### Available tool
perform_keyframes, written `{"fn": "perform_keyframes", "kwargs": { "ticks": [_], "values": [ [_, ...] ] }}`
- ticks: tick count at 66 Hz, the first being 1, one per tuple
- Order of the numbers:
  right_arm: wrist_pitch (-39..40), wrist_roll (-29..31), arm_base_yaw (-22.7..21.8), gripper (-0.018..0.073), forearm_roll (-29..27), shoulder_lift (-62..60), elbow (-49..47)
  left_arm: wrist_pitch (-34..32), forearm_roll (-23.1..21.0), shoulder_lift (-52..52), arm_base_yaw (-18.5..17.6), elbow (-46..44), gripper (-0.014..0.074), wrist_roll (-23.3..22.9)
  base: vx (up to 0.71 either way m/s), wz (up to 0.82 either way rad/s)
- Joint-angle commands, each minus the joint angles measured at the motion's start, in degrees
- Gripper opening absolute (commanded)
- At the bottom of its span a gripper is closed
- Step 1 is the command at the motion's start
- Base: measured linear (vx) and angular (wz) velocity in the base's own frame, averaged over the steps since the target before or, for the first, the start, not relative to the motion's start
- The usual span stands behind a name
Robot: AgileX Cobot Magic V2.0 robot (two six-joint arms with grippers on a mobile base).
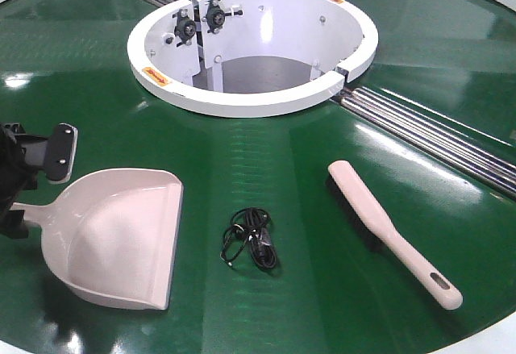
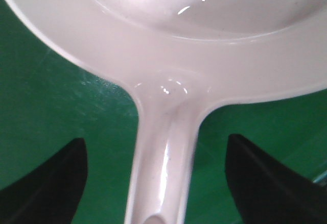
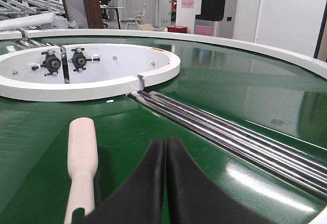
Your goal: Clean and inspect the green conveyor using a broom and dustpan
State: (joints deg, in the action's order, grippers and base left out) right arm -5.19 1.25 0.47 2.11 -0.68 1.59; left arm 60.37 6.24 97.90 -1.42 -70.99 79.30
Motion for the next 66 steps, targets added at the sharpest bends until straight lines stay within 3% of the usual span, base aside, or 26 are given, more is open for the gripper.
{"fn": "perform_keyframes", "kwargs": {
  "ticks": [1, 14, 22, 31, 48, 66],
  "values": [
    [4.0, 0.1, -0.4, -0.0009, 0.3, -0.6, 0.2, -1.4, 0.4, -1.2, 0.0, -1.5, 0.0533, 0.5, 0.00, 0.00],
    [4.0, 0.1, -0.4, -0.0009, 0.3, -0.6, 0.2, -1.4, 0.7, 1.3, 0.0, -1.5, 0.0521, 0.8, 0.00, 0.00],
    [4.0, 0.1, -0.4, -0.0009, 0.3, -0.6, 0.2, -1.9, 3.3, 2.4, 0.0, -1.5, 0.0472, 1.0, 0.00, 0.00],
    [4.1, 0.1, -0.4, -0.0009, 0.3, -0.6, 0.2, -0.6, 3.4, 3.8, 0.0, -1.5, 0.0345, 0.9, 0.00, 0.00],
    [4.0, 0.1, -0.4, -0.0009, 0.3, -0.6, 0.2, 0.9, 4.4, 2.6, -0.1, -1.6, -0.0002, 0.9, 0.00, 0.00],
    [4.0, 0.1, -0.4, -0.0009, 0.3, -0.6, 0.2, 2.1, 5.8, -2.5, -1.4, -1.6, -0.0008, -1.8, 0.00, 0.00]
  ]
}}
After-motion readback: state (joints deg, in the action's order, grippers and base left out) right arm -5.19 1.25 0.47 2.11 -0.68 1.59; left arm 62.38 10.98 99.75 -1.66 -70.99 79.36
